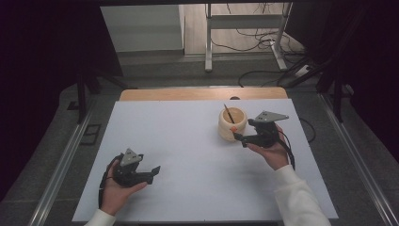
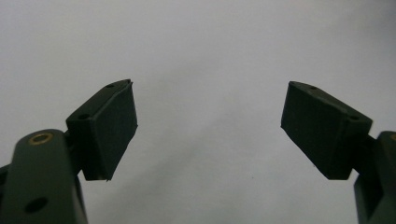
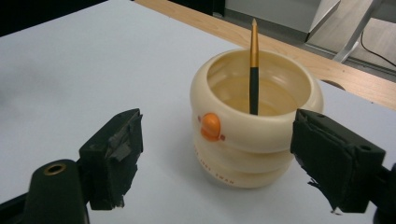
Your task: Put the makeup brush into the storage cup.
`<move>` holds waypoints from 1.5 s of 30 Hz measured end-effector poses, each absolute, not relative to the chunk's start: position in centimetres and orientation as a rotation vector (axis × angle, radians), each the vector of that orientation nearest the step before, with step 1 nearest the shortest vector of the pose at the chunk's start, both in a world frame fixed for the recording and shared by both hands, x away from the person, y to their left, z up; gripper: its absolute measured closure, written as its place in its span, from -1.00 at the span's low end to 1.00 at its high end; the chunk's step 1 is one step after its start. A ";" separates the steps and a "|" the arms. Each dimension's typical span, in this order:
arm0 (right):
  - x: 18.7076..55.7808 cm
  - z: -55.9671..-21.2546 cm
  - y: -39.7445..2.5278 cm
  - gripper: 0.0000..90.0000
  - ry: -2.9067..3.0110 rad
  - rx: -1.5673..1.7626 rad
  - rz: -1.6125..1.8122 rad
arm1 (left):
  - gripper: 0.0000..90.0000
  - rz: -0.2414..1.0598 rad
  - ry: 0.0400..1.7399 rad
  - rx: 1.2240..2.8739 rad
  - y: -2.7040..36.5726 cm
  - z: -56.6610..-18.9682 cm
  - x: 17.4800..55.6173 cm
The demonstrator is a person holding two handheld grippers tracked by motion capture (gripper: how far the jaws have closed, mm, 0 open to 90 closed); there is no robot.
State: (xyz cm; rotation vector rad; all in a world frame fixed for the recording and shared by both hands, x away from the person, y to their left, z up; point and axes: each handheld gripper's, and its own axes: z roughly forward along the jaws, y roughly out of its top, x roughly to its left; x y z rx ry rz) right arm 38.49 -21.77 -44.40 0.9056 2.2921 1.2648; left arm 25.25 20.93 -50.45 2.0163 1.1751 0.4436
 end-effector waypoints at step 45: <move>31.2 -48.6 -28.0 -0.61 2.354 0.989 1.153 | -0.59 0.445 1.161 2.022 20.7 -50.4 25.2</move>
